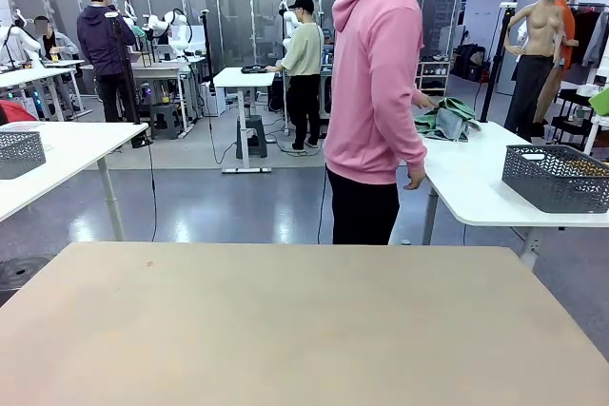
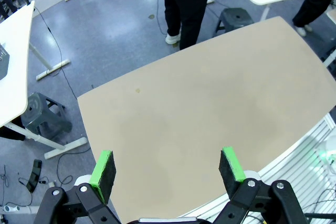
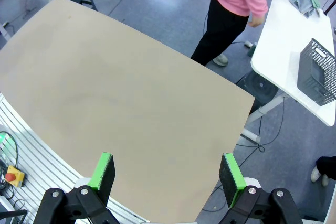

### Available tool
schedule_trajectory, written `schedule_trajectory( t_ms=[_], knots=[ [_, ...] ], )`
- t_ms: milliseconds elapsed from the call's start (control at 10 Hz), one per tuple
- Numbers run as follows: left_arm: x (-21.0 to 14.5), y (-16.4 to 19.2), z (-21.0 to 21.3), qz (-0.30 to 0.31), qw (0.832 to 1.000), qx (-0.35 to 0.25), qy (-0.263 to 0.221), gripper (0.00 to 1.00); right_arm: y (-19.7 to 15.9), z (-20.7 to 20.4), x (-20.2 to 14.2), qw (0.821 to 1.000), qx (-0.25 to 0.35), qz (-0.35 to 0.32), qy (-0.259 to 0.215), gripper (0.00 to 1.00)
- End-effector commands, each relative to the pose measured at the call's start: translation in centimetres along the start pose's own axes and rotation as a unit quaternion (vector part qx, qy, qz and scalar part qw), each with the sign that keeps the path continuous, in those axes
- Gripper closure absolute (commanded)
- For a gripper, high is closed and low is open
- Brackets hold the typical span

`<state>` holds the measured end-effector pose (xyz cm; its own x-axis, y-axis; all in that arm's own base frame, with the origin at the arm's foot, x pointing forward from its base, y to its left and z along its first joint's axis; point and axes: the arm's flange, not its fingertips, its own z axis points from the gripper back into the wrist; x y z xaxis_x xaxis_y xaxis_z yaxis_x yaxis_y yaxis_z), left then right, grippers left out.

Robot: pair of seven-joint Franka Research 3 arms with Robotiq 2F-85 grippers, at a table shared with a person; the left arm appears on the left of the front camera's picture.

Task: Fold the towels and place them in the basket.
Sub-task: When a person lays out a Towel with hook on the table, fold it in half twice.

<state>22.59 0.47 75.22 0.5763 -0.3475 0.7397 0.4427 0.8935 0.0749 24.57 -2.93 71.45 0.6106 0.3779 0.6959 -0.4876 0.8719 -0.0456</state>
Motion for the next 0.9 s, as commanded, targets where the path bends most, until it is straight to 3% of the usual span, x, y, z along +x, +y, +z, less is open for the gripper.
schedule_trajectory(
  t_ms=[0,800],
  knots=[
    [-0.03,-0.09,0.19,-0.001,1.000,-0.001,-0.002,0.00,-0.05,0.12,-0.06,1.000,0.001,0.000,0.003,0.00],
    [-0.03,-0.09,0.19,-0.001,1.000,-0.001,-0.002,0.00,-0.05,0.12,-0.06,1.000,0.001,0.000,0.003,0.00]
  ],
)
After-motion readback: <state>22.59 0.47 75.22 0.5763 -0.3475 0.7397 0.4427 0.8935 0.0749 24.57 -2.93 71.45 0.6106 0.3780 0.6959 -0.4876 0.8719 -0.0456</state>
